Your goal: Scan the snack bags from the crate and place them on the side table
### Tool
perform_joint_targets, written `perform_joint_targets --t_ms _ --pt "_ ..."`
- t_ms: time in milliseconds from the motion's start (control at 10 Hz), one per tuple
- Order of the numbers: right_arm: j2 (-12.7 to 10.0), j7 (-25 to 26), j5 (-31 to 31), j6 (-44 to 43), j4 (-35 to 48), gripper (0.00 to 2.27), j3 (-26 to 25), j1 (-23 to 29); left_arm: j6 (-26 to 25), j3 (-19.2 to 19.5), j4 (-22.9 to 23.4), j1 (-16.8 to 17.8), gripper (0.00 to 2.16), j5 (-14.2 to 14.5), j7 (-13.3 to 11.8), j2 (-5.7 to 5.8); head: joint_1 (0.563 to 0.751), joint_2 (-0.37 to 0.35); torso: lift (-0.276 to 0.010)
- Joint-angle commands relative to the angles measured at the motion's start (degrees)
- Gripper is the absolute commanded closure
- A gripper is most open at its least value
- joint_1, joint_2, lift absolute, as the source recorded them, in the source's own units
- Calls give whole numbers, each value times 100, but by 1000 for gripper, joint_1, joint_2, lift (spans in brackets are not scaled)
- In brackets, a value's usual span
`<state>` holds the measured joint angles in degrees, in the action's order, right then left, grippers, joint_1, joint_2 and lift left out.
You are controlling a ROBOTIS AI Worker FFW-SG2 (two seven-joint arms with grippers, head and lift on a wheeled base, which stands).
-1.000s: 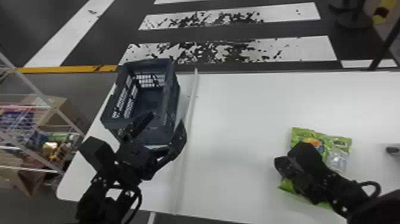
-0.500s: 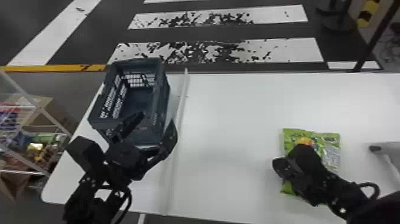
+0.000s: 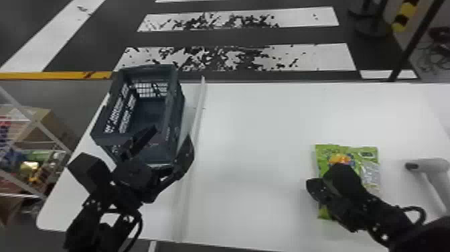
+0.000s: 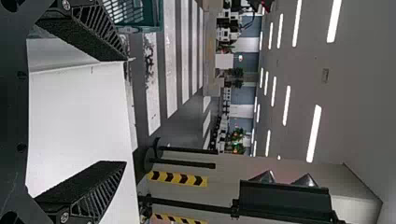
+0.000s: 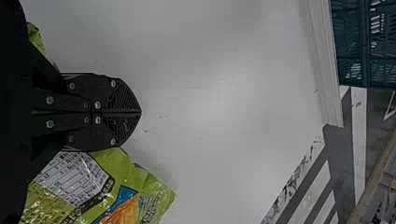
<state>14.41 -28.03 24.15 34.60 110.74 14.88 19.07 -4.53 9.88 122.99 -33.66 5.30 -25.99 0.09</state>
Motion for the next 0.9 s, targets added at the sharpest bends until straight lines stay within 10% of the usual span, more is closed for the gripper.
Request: perform_joint_targets --t_ms 0,600,700,800 --pt "9 0 -6 -18 0 2240 -65 27 0 -4 -3 0 83 6 6 -24 695 113 -94" --pt "18 -36 -349 -211 308 2165 -478 282 -18 -100 15 0 83 -38 -3 -24 695 72 -94" --pt "9 8 -964 -528 633 1828 -785 519 -18 -109 24 0 83 -47 -3 -24 695 69 -94" --pt "-26 52 -1667 -563 1081 950 -1242 739 -18 -109 24 0 83 -47 -3 -24 695 70 -94"
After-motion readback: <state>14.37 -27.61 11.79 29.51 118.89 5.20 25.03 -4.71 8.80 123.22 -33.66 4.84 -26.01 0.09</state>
